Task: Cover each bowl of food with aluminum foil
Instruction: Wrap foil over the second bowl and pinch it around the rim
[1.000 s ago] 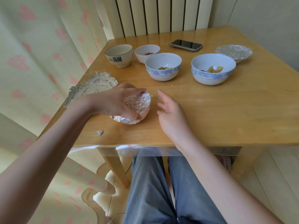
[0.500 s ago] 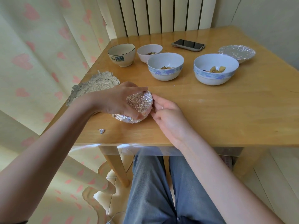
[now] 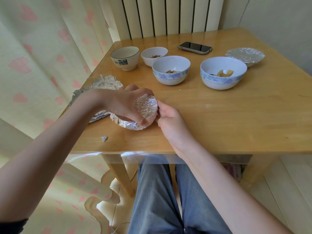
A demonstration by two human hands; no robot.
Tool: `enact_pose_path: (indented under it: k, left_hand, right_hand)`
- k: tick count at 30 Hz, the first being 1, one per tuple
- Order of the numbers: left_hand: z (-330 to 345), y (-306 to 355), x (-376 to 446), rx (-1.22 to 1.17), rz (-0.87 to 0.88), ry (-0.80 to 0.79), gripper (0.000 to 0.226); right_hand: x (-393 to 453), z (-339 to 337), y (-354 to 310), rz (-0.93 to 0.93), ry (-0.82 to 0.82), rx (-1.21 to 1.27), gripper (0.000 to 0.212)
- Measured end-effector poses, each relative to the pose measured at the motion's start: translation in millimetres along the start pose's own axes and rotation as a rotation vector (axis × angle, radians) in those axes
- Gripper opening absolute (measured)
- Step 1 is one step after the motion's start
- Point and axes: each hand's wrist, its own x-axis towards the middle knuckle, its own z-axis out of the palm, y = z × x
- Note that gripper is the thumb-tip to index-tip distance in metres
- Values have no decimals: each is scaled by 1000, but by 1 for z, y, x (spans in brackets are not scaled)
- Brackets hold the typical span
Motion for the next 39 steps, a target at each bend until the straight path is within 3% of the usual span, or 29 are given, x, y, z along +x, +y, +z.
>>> enact_pose_path:
  k: [8, 13, 24, 29, 33, 39]
  left_hand:
    - [3, 2, -2, -9, -2, 51, 111]
    - [5, 5, -4, -12, -22, 54, 113]
    - [6, 4, -6, -34, -29, 63, 115]
    - [8, 12, -11, 9, -145, 76, 118]
    - [10, 23, -16, 93, -234, 122, 101]
    - [2, 19, -21, 40, -160, 58, 136]
  right_hand:
    - [4, -8, 2, 73, -38, 8, 72]
    - [13, -16, -2, 99, 56, -130, 71]
    - [24, -13, -15, 103, -61, -195, 61]
    - [26, -26, -17, 193, 4, -285, 63]
    - [6, -37, -13, 111, 23, -395, 65]
    - [-11, -34, -5, 21, 60, -520, 61]
